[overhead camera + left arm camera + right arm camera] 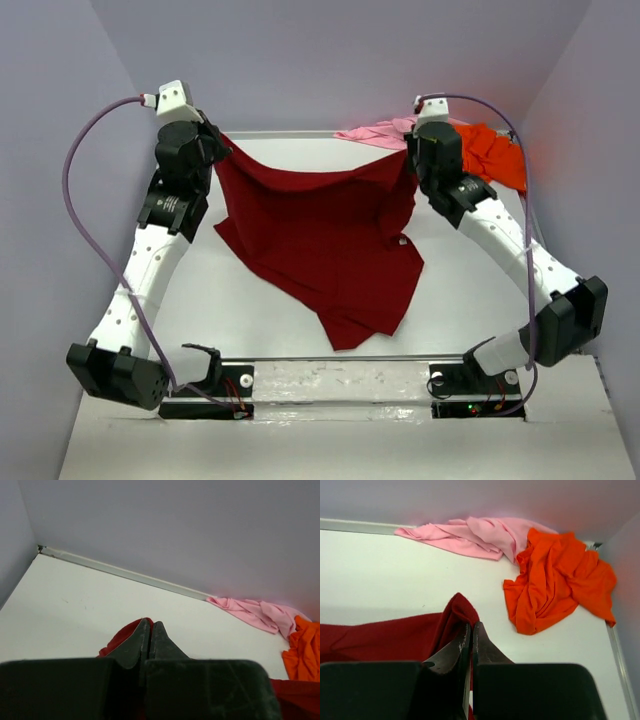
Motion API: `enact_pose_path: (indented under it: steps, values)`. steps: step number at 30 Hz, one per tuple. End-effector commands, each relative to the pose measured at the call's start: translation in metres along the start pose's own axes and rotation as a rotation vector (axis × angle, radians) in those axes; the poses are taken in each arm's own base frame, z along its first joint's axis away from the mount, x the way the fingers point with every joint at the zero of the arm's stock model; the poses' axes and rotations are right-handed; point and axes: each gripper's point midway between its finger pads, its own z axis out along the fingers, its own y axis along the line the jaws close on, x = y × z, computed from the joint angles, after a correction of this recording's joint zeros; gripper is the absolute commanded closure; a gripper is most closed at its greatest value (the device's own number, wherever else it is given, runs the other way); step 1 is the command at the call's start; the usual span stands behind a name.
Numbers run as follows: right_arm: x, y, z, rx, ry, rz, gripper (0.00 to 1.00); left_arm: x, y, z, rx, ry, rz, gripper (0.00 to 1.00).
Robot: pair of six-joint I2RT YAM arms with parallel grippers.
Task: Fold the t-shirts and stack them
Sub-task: Flatten out the crumpled T-shirt at the center of the board.
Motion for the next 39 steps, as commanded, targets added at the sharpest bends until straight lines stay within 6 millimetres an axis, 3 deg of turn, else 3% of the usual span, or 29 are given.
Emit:
enact_pose_path:
  steps: [1,4,6,7,10,11,12,14,15,17,18,19,21,22,24,27,28,29,31,32,34,35,36,37,38,39]
  values:
    - [-0.015,-0.021,0.033,-0.061,0.027,0.228,1.0,-0.002,0.007,0.033,-0.02,-0.056,-0.006,1.0]
    - [0.007,-0.035,0.066,-0.067,0.11,0.318,1.0,0.017,0.015,0.056,-0.033,-0.012,-0.02,1.0]
    - [0.014,-0.063,0.086,-0.025,0.134,0.348,1.0,0.042,0.021,0.078,-0.033,0.035,-0.008,1.0]
    - [0.021,-0.062,0.091,-0.016,0.15,0.341,1.0,0.041,0.021,0.078,-0.034,0.033,-0.009,1.0]
    - [0.007,-0.086,0.088,0.057,0.131,0.337,1.0,0.05,0.027,0.089,-0.054,0.056,0.045,1.0]
    - [0.0,-0.087,0.082,0.048,0.114,0.34,1.0,0.042,0.024,0.087,-0.05,0.045,0.054,1.0]
    - [-0.03,-0.088,0.063,0.013,0.034,0.377,1.0,0.038,0.019,0.082,-0.059,0.029,0.047,1.0]
    - [-0.046,-0.091,0.042,-0.008,-0.025,0.399,1.0,0.019,0.006,0.058,-0.034,-0.033,0.031,1.0]
    - [-0.056,-0.092,0.024,-0.019,-0.056,0.41,1.0,0.015,-0.01,0.047,0.005,-0.049,0.047,1.0]
    - [-0.057,-0.083,0.006,-0.041,-0.042,0.393,1.0,-0.001,-0.016,0.019,0.001,-0.084,0.061,1.0]
    - [-0.047,-0.079,-0.001,-0.039,-0.019,0.37,1.0,0.003,-0.016,0.008,-0.005,-0.064,0.069,1.0]
    - [-0.055,-0.078,-0.027,-0.051,-0.054,0.375,1.0,0.0,-0.021,-0.015,0.03,-0.073,0.046,1.0]
    - [-0.05,-0.075,-0.052,-0.076,-0.067,0.397,1.0,0.0,-0.024,-0.04,0.078,-0.085,0.014,1.0]
    - [-0.039,-0.071,-0.077,-0.106,-0.059,0.406,1.0,-0.003,-0.023,-0.064,0.119,-0.1,-0.01,1.0]
    - [-0.028,-0.069,-0.103,-0.124,-0.05,0.403,1.0,0.009,-0.018,-0.087,0.135,-0.055,-0.009,1.0]
    - [-0.003,-0.078,-0.155,-0.117,-0.022,0.406,1.0,0.008,-0.014,-0.13,0.183,-0.038,-0.041,1.0]
    - [-0.008,-0.083,-0.165,-0.119,-0.051,0.427,1.0,0.006,-0.012,-0.14,0.191,-0.039,-0.052,1.0]
    - [-0.005,-0.089,-0.177,-0.118,-0.04,0.426,1.0,-0.011,-0.007,-0.155,0.186,-0.08,-0.084,1.0]
    - [-0.014,-0.1,-0.193,-0.107,-0.066,0.424,1.0,-0.018,-0.006,-0.166,0.199,-0.075,-0.089,1.0]
    - [-0.029,-0.107,-0.202,-0.105,-0.094,0.419,1.0,-0.029,-0.009,-0.17,0.209,-0.082,-0.091,1.0]
    - [-0.044,-0.103,-0.193,-0.106,-0.073,0.396,1.0,-0.04,-0.014,-0.169,0.216,-0.087,-0.087,1.0]
    - [-0.071,-0.109,-0.2,-0.111,-0.129,0.403,1.0,-0.05,-0.022,-0.165,0.224,-0.092,-0.089,1.0]
    - [-0.069,-0.104,-0.189,-0.109,-0.108,0.395,1.0,-0.057,-0.027,-0.164,0.23,-0.098,-0.093,1.0]
    - [-0.094,-0.11,-0.194,-0.104,-0.16,0.395,1.0,-0.064,-0.032,-0.164,0.241,-0.107,-0.096,1.0]
    - [-0.098,-0.105,-0.174,-0.082,-0.134,0.376,1.0,-0.082,-0.04,-0.162,0.254,-0.13,-0.104,1.0]
    - [-0.107,-0.105,-0.168,-0.073,-0.141,0.356,1.0,-0.094,-0.044,-0.163,0.258,-0.15,-0.103,1.0]
